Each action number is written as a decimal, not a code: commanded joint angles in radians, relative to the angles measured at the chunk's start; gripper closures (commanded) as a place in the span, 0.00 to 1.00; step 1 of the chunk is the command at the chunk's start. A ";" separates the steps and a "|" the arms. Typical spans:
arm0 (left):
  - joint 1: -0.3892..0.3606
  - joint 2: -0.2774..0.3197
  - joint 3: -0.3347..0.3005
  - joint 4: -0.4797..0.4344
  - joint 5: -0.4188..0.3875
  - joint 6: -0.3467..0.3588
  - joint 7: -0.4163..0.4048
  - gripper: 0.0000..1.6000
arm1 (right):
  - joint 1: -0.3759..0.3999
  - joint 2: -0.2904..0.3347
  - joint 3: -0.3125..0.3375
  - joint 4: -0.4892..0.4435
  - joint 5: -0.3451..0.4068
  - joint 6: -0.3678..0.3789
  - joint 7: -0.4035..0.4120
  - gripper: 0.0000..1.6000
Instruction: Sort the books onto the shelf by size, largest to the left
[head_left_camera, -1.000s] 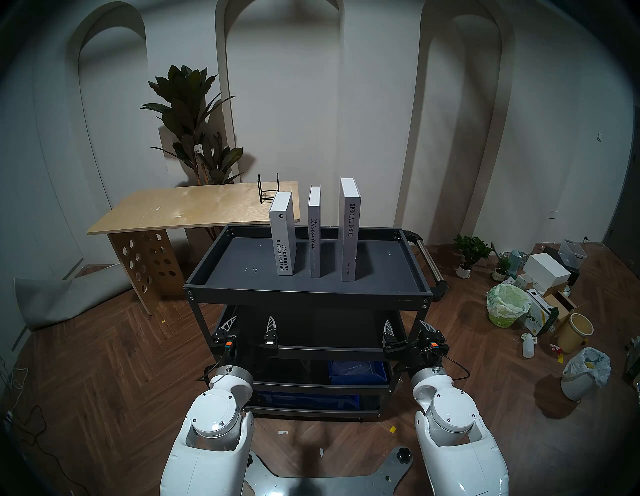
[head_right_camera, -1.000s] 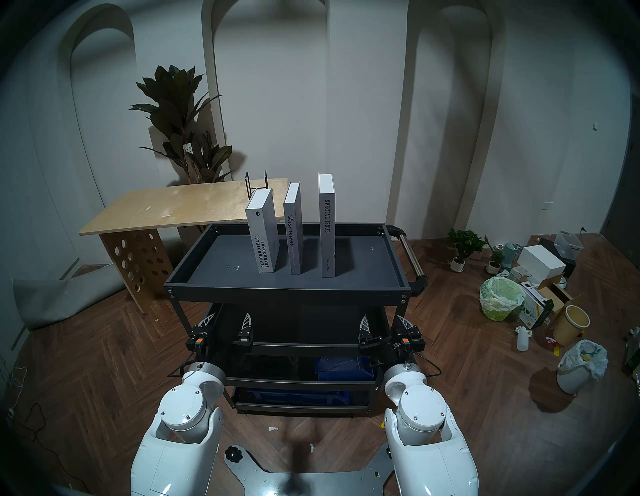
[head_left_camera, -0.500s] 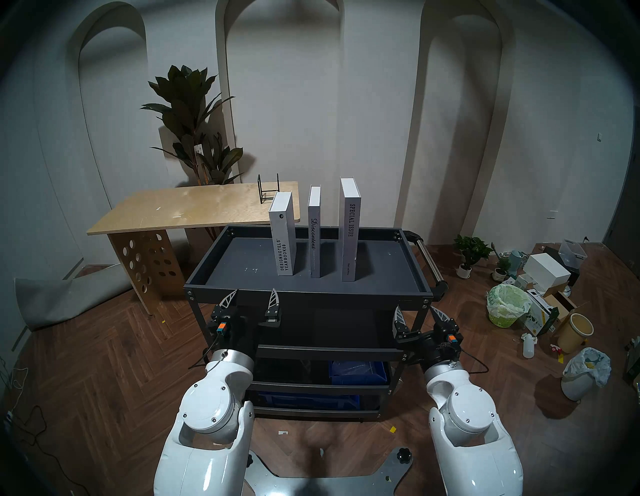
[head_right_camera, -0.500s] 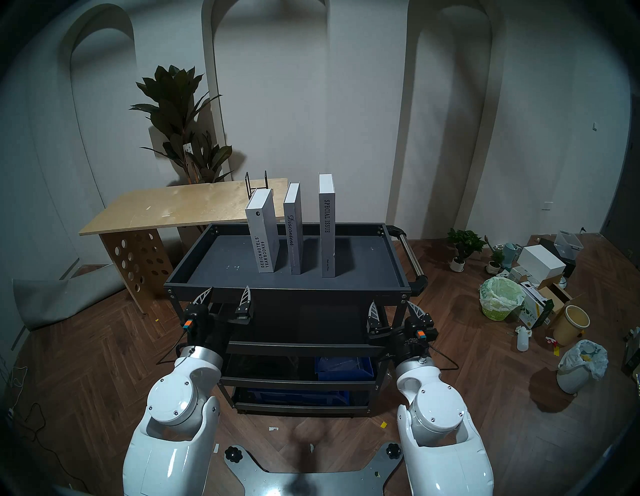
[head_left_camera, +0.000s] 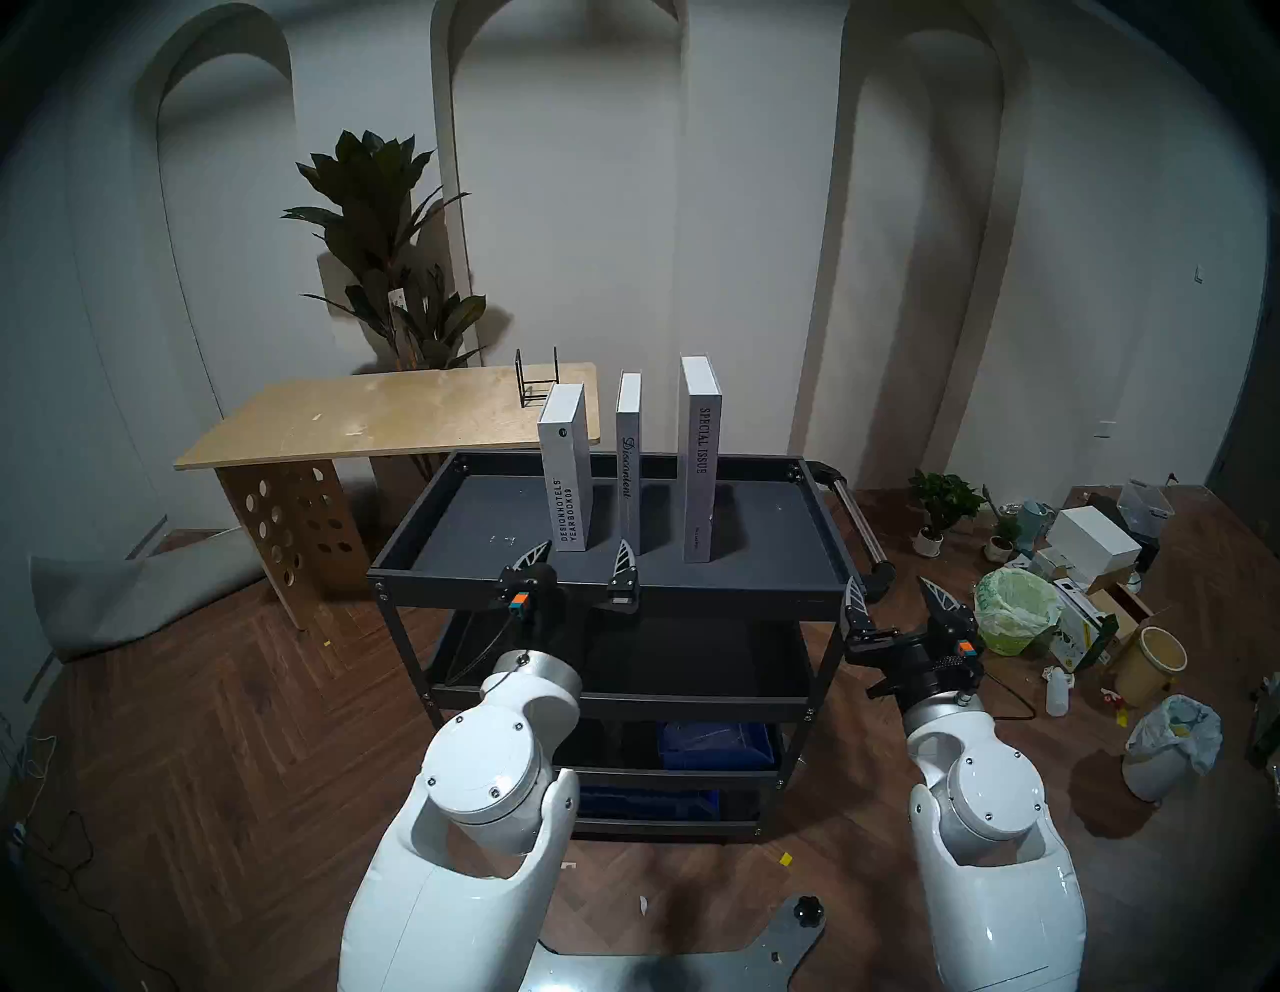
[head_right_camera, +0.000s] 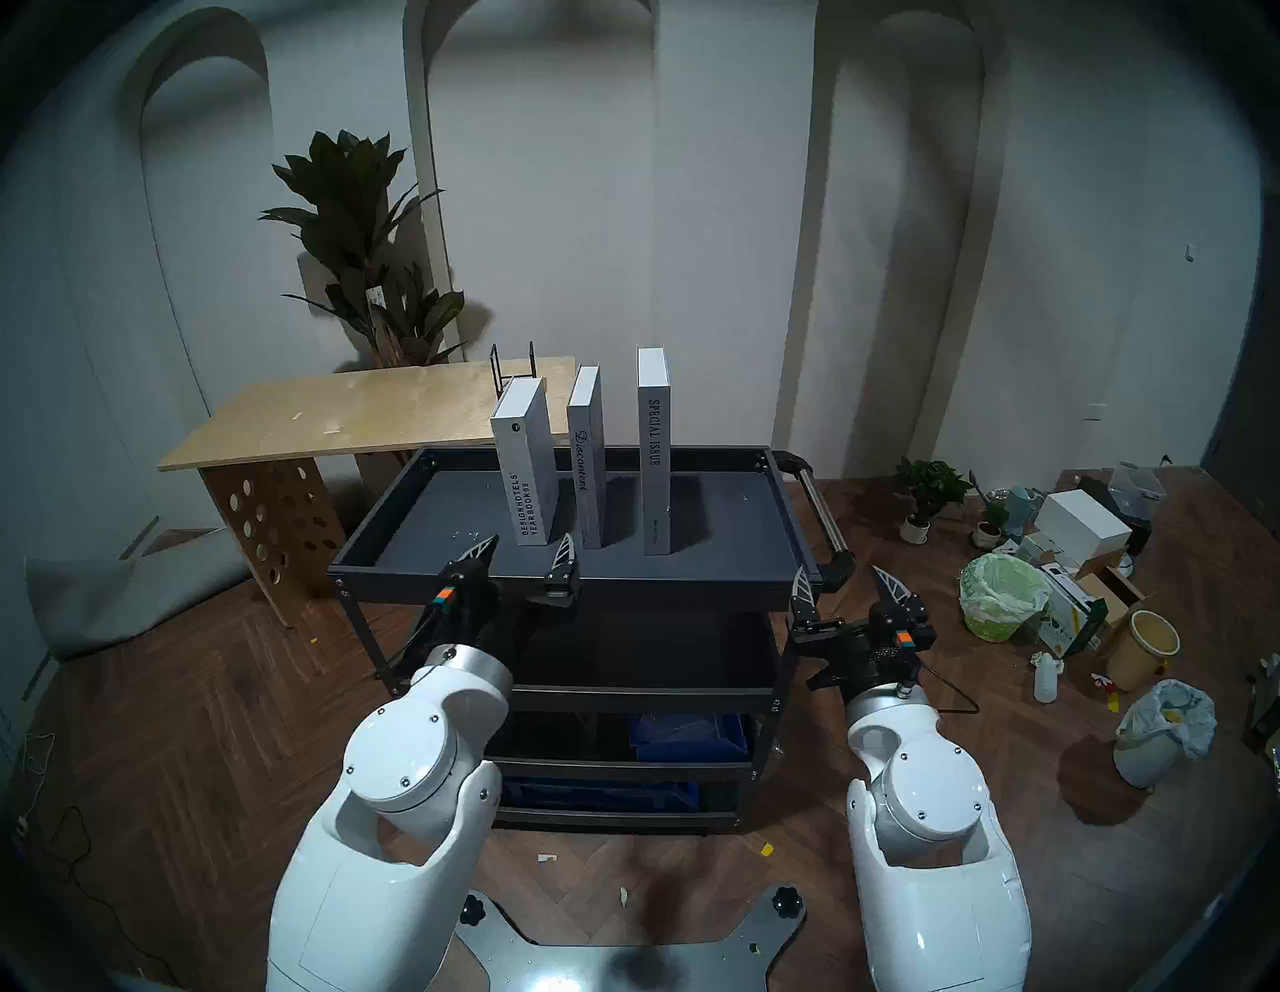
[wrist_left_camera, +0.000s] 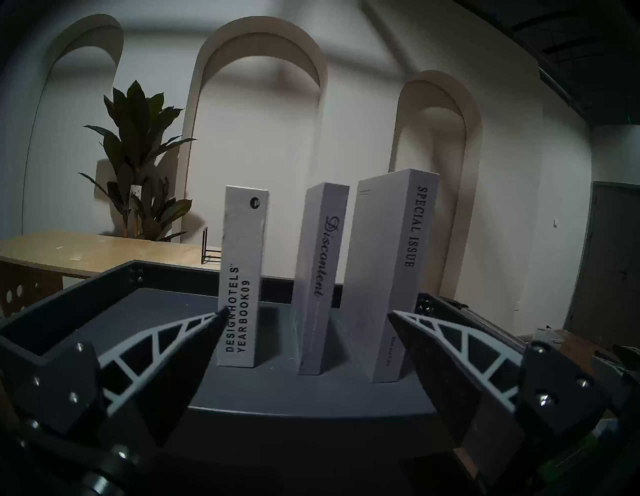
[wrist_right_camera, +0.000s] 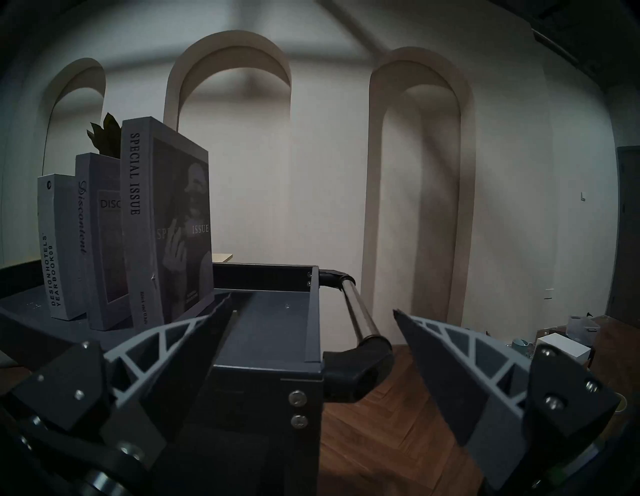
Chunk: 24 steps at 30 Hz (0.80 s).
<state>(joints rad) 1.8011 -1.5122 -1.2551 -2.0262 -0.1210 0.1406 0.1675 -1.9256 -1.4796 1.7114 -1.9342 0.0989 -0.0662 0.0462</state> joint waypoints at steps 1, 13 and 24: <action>-0.114 0.010 0.074 -0.007 0.000 0.002 0.073 0.00 | 0.044 0.015 0.039 -0.002 0.020 -0.022 0.001 0.00; -0.225 -0.021 0.130 0.069 0.014 0.010 0.144 0.00 | 0.060 0.027 0.097 0.021 0.057 -0.027 0.006 0.00; -0.337 -0.072 0.146 0.197 0.077 0.009 0.197 0.00 | 0.066 0.035 0.133 0.034 0.081 -0.031 0.012 0.00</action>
<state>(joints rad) 1.5731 -1.5397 -1.1168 -1.8661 -0.0818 0.1558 0.3429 -1.8723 -1.4481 1.8279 -1.8878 0.1661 -0.0815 0.0571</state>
